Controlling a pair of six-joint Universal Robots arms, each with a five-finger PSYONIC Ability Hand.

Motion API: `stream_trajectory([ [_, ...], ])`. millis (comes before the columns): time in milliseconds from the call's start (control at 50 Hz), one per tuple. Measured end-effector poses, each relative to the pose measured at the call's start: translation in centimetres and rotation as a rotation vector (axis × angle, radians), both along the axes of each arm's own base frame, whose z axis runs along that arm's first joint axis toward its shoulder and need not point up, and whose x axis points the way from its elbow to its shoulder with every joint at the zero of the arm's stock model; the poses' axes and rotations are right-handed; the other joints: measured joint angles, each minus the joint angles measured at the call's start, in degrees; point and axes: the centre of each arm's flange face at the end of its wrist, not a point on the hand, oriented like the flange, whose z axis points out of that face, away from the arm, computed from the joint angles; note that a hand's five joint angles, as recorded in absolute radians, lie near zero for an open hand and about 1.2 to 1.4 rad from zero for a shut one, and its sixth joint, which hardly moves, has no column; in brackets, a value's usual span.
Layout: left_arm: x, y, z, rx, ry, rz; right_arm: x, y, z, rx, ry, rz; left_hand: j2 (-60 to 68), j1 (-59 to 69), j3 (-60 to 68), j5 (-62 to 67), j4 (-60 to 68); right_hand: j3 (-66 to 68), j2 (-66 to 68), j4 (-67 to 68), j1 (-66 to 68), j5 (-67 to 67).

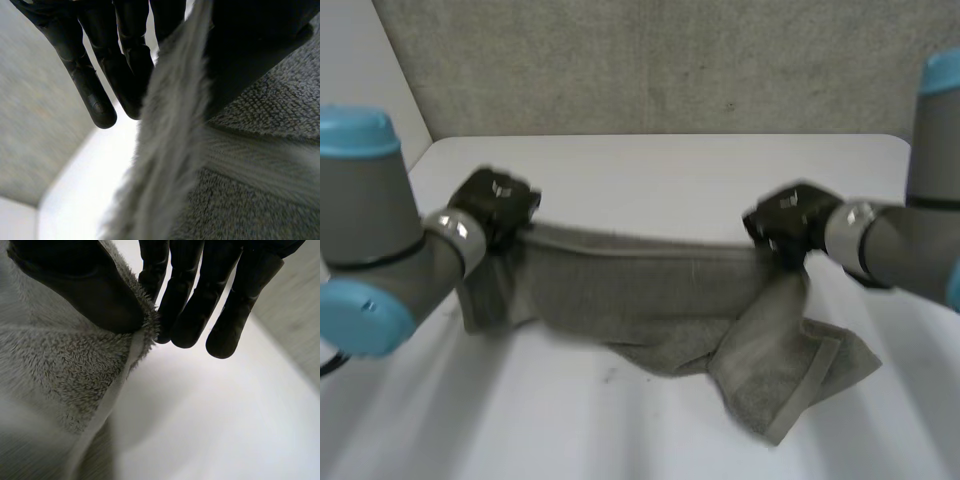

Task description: Fold the towel.

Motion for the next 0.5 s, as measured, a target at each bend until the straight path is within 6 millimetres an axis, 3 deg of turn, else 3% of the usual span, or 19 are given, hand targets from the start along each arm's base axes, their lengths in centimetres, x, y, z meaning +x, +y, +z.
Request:
stream_trajectory([
  [80,-2.1,-3.2,3.9,-0.184,0.093,-0.037,2.0,-3.1,3.2,-0.185,-0.104,-0.023,0.0,0.0,0.0,0.0,0.0,0.3,0.0,0.0,0.1,0.0],
  [120,-3.3,-5.1,7.7,-0.346,0.177,-0.054,3.1,-4.8,6.5,-0.344,-0.194,-0.048,0.0,0.0,0.0,0.0,0.0,0.3,0.0,0.0,0.1,0.0],
  [140,-3.5,-5.4,8.6,-0.385,0.198,-0.057,3.3,-5.1,7.4,-0.385,-0.218,-0.055,0.0,0.0,0.0,0.0,0.0,0.3,0.0,0.0,0.1,0.0],
  [180,-3.9,-6.5,12.8,-0.553,0.291,-0.059,3.8,-6.1,11.4,-0.559,-0.315,-0.096,0.0,0.0,0.0,0.0,0.0,0.3,0.0,0.0,0.1,0.0],
  [200,-3.9,-6.7,13.9,-0.593,0.316,-0.057,3.8,-6.3,12.5,-0.608,-0.341,-0.108,0.0,0.0,0.0,0.0,0.0,0.3,0.0,0.0,0.1,0.0],
  [240,-3.5,-7.0,17.8,-0.739,0.417,-0.039,3.6,-6.4,16.1,-0.757,-0.426,-0.148,0.0,0.0,0.0,0.0,0.0,0.3,0.0,0.0,0.1,0.0],
  [320,-2.2,-7.0,21.9,-0.883,0.549,0.001,3.1,-5.8,19.5,-0.887,-0.499,-0.177,0.0,0.0,0.0,0.1,0.0,0.3,0.0,0.0,0.1,0.0],
  [440,-0.7,-7.3,21.7,-0.841,0.604,0.057,3.2,-5.0,18.2,-0.818,-0.456,-0.132,0.0,0.0,0.0,0.2,0.1,0.3,0.0,0.0,0.1,0.0],
  [480,-0.5,-7.4,20.3,-0.783,0.588,0.069,3.3,-4.8,16.9,-0.764,-0.427,-0.112,0.0,0.0,0.0,0.2,0.0,0.3,0.0,0.0,0.1,0.0],
  [500,-0.5,-7.6,18.6,-0.722,0.565,0.075,3.5,-4.7,15.5,-0.71,-0.399,-0.093,0.0,0.0,0.0,0.2,0.1,0.3,0.0,0.0,0.1,0.0],
])
